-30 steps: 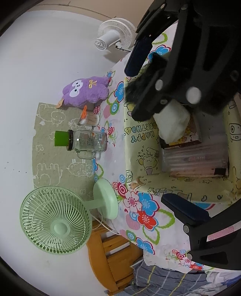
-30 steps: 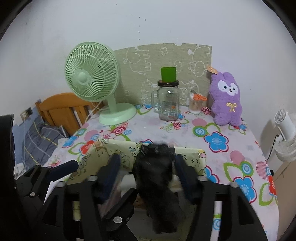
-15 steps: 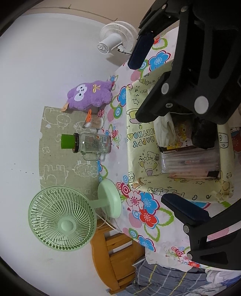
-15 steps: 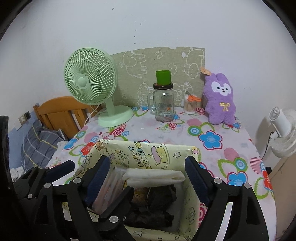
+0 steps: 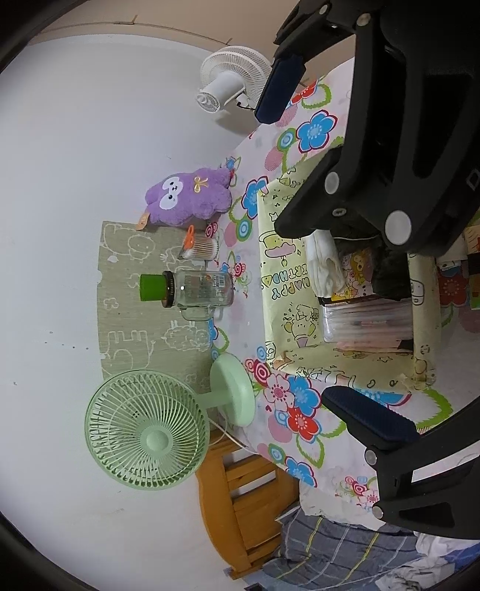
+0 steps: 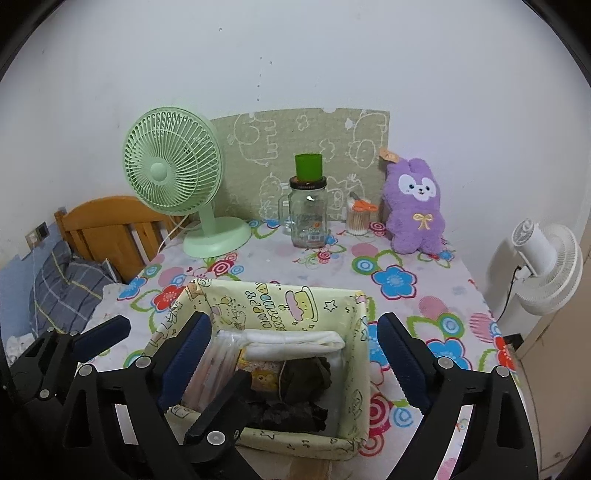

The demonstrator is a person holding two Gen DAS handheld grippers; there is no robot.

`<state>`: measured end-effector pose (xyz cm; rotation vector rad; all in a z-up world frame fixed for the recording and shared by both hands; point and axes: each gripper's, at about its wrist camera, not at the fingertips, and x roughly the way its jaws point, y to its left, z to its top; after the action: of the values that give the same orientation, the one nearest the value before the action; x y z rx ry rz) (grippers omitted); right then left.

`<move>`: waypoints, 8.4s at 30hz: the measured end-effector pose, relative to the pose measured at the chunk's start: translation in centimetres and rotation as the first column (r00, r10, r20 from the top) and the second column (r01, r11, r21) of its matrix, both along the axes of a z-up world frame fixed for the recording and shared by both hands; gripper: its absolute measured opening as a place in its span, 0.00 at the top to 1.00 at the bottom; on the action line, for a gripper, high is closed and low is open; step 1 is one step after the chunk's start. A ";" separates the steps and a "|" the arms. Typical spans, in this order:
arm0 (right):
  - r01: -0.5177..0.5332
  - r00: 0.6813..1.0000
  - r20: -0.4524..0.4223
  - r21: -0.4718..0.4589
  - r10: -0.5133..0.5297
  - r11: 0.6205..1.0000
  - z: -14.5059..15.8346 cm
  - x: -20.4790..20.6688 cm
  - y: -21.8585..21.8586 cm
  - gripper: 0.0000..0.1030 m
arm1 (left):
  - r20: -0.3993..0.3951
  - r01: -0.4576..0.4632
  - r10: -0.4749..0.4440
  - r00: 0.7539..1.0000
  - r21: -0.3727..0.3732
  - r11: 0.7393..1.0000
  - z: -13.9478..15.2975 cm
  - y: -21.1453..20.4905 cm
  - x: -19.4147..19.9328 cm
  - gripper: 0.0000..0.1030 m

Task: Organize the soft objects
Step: 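Withdraw both grippers upward from the box, then move both grippers back past the box toward the green packet and white roll, then close the left gripper around the green tissue packet, then lower the right gripper onto the white rolled towel beside the box, then grasp and lift the white rolled towel with the right gripper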

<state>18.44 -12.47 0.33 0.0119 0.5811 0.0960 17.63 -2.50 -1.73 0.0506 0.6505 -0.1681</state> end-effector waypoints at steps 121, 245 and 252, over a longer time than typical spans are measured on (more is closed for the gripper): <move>0.050 0.995 -0.083 -0.011 -0.051 0.999 -11.9 -9.2 -0.6 0.00 | -0.157 0.044 -0.048 0.986 -0.030 0.999 -12.1 -0.8 -8.2 0.13; -0.055 0.954 -0.292 0.051 0.068 0.997 -13.8 -6.1 1.7 0.71 | -0.213 -0.019 0.035 0.977 0.076 0.997 -12.1 1.2 -7.2 0.30; -0.046 0.959 -0.278 0.035 0.054 0.998 -13.1 -6.7 1.5 0.75 | -0.208 -0.009 0.021 0.978 0.056 0.998 -11.7 0.8 -7.6 0.30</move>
<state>11.71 -10.93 -12.75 0.0384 0.8627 0.1527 10.05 -1.72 -13.43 0.0821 0.8644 -0.1419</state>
